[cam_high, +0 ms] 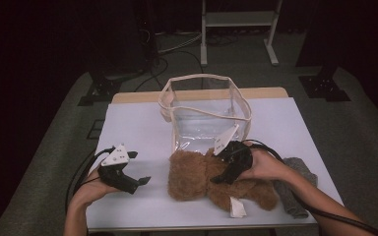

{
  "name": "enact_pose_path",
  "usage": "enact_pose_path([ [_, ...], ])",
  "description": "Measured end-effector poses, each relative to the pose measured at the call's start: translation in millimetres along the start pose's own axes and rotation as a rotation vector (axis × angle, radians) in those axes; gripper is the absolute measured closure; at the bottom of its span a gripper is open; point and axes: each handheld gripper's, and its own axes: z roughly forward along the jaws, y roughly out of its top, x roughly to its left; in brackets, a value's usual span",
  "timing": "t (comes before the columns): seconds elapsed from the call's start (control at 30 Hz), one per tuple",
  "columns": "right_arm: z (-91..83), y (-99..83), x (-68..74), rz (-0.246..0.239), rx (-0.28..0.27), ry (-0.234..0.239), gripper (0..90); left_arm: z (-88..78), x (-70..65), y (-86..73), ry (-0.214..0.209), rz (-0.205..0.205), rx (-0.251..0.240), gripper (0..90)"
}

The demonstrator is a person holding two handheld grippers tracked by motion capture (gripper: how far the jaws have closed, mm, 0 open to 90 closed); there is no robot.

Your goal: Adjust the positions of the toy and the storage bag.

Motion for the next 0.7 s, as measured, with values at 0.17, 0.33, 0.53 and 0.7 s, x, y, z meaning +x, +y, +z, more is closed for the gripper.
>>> enact_pose_path([
  [0.17,3.9,0.7,2.2,-0.008,0.019,-0.013,18.3,0.5,0.6,-0.8,0.0,-0.003,0.002,3.1],
  [0.33,6.8,1.9,2.9,-0.015,0.035,-0.02,18.4,0.6,0.7,-0.8,-0.002,0.0,0.005,3.1],
  [0.53,9.1,2.6,3.0,-0.011,0.05,-0.018,20.8,0.7,0.8,-1.3,-0.001,-0.005,0.002,3.1],
  [0.7,10.7,1.9,0.3,-0.008,0.066,-0.012,32.1,0.5,1.2,-1.9,-0.001,-0.007,0.001,3.1],
])
